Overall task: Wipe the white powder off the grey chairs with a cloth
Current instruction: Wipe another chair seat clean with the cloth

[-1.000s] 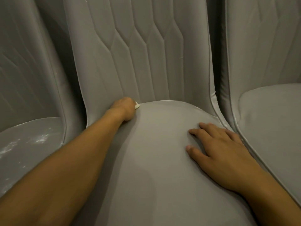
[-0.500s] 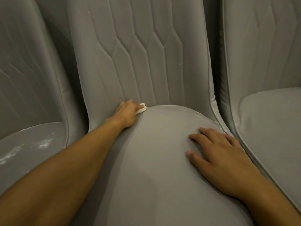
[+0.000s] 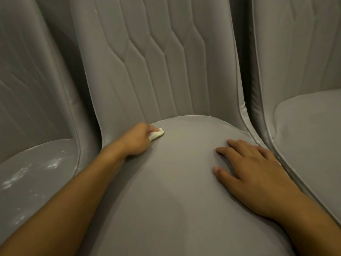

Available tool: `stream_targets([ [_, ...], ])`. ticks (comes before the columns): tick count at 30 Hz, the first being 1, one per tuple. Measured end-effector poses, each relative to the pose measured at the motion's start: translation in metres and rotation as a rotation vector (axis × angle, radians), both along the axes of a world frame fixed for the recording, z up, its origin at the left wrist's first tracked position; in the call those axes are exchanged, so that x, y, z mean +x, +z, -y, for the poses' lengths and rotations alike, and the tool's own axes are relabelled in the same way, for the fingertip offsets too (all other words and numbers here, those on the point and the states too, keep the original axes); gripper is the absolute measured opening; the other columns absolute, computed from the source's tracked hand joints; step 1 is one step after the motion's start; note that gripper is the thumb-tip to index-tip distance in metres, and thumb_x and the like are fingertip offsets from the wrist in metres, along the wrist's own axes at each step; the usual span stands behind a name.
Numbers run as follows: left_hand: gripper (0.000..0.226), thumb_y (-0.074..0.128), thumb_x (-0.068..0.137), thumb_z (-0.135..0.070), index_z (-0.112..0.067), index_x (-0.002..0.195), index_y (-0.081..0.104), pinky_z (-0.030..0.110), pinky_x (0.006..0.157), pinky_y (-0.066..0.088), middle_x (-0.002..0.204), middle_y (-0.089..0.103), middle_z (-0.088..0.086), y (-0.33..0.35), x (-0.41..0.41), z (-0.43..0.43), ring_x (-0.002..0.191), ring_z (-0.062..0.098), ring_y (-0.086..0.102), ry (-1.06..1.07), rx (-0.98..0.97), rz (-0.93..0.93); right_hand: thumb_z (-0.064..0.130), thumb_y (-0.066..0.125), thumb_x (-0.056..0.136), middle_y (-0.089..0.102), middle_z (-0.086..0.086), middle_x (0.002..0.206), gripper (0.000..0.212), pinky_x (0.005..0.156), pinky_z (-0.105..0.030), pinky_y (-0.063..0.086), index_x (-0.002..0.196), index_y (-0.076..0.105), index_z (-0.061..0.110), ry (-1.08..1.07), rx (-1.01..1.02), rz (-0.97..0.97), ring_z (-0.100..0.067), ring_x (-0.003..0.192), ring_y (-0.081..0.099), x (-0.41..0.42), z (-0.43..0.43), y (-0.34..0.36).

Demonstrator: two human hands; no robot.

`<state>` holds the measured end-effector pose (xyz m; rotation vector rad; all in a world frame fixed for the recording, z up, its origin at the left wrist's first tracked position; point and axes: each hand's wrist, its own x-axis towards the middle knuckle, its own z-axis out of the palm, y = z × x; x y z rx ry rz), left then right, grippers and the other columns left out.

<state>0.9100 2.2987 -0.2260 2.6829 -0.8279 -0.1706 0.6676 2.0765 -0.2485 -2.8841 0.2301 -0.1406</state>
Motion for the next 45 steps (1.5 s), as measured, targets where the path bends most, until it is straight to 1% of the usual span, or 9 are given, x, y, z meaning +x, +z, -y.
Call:
stream_targets([
  [2, 0.022, 0.054, 0.102, -0.032, -0.043, 0.115, 0.069, 0.043, 0.110, 0.045, 0.121, 0.063, -0.011, -0.012, 0.011, 0.000, 0.125, 0.021, 0.057, 0.059, -0.019, 0.142, 0.072, -0.008, 0.074, 0.016, 0.015, 0.162, 0.087, 0.124, -0.037, 0.006, 0.150, 0.022, 0.044, 0.000, 0.014, -0.003, -0.008, 0.150, 0.011, 0.000, 0.001, 0.000],
  [7, 0.044, 0.049, 0.101, -0.018, -0.035, 0.140, 0.058, 0.048, 0.114, 0.034, 0.139, 0.049, 0.012, -0.014, 0.028, 0.028, 0.128, 0.044, 0.043, 0.293, 0.154, 0.207, 0.071, -0.003, 0.078, 0.017, 0.015, 0.161, 0.080, 0.123, -0.037, 0.007, 0.149, 0.022, 0.045, -0.003, 0.016, -0.010, -0.007, 0.150, 0.012, 0.001, 0.001, 0.001],
  [11, 0.026, 0.048, 0.096, -0.029, -0.038, 0.103, 0.071, 0.048, 0.104, 0.046, 0.122, 0.063, 0.016, -0.009, 0.030, 0.069, 0.122, 0.045, 0.055, 0.113, 0.086, 0.122, 0.068, 0.002, 0.082, 0.017, 0.015, 0.161, 0.073, 0.123, -0.037, 0.007, 0.148, 0.021, 0.044, -0.007, 0.006, -0.019, -0.007, 0.149, 0.012, 0.001, 0.000, 0.003],
  [14, 0.020, 0.046, 0.088, -0.018, -0.030, 0.075, 0.053, 0.046, 0.095, 0.049, 0.103, 0.061, 0.013, -0.002, 0.010, 0.115, 0.108, 0.045, 0.058, -0.031, 0.030, 0.095, 0.067, 0.007, 0.083, 0.017, 0.014, 0.160, 0.070, 0.123, -0.037, 0.008, 0.147, 0.022, 0.044, -0.005, 0.021, -0.025, -0.007, 0.148, 0.013, 0.002, -0.001, 0.004],
  [21, 0.047, 0.043, 0.103, -0.009, -0.032, 0.141, 0.059, 0.036, 0.106, 0.034, 0.133, 0.047, -0.001, -0.008, -0.030, 0.142, 0.111, 0.025, 0.043, -0.391, 0.023, 0.138, 0.071, -0.003, 0.075, 0.017, 0.016, 0.160, 0.080, 0.123, -0.037, 0.009, 0.146, 0.022, 0.046, -0.006, 0.026, -0.023, -0.006, 0.148, 0.013, 0.000, -0.002, 0.006],
  [25, 0.053, 0.042, 0.103, -0.005, -0.035, 0.145, 0.054, 0.034, 0.106, 0.037, 0.133, 0.050, -0.004, -0.015, -0.026, 0.126, 0.111, 0.023, 0.046, -0.399, -0.079, 0.174, 0.069, 0.008, 0.083, 0.016, 0.016, 0.161, 0.071, 0.122, -0.036, 0.007, 0.148, 0.023, 0.045, -0.009, 0.046, -0.027, -0.007, 0.149, 0.011, -0.001, -0.002, 0.009],
  [36, 0.037, 0.041, 0.104, -0.018, -0.017, 0.138, 0.057, 0.047, 0.103, 0.042, 0.138, 0.055, 0.016, 0.000, 0.018, 0.107, 0.125, 0.041, 0.050, 0.169, 0.348, 0.305, 0.066, 0.013, 0.086, 0.018, 0.014, 0.162, 0.069, 0.123, -0.035, 0.005, 0.149, 0.027, 0.043, 0.008, 0.093, 0.021, -0.008, 0.149, 0.012, -0.004, 0.004, 0.003],
  [41, 0.034, 0.049, 0.098, -0.010, -0.013, 0.125, 0.069, 0.039, 0.095, 0.048, 0.129, 0.065, 0.019, -0.002, 0.021, 0.109, 0.117, 0.039, 0.060, 0.129, 0.163, 0.146, 0.059, 0.027, 0.098, 0.027, 0.011, 0.157, 0.052, 0.122, -0.039, 0.010, 0.145, 0.032, 0.040, 0.011, 0.092, 0.055, -0.010, 0.145, 0.021, -0.002, 0.001, 0.003],
  [45, 0.037, 0.052, 0.097, -0.006, -0.023, 0.123, 0.073, 0.033, 0.106, 0.045, 0.135, 0.066, 0.003, 0.003, -0.014, 0.144, 0.128, 0.024, 0.057, -0.203, 0.049, 0.107, 0.058, 0.029, 0.098, 0.029, 0.010, 0.153, 0.050, 0.121, -0.038, 0.011, 0.144, 0.033, 0.039, 0.011, 0.086, 0.062, -0.010, 0.142, 0.023, -0.001, 0.001, 0.003],
])
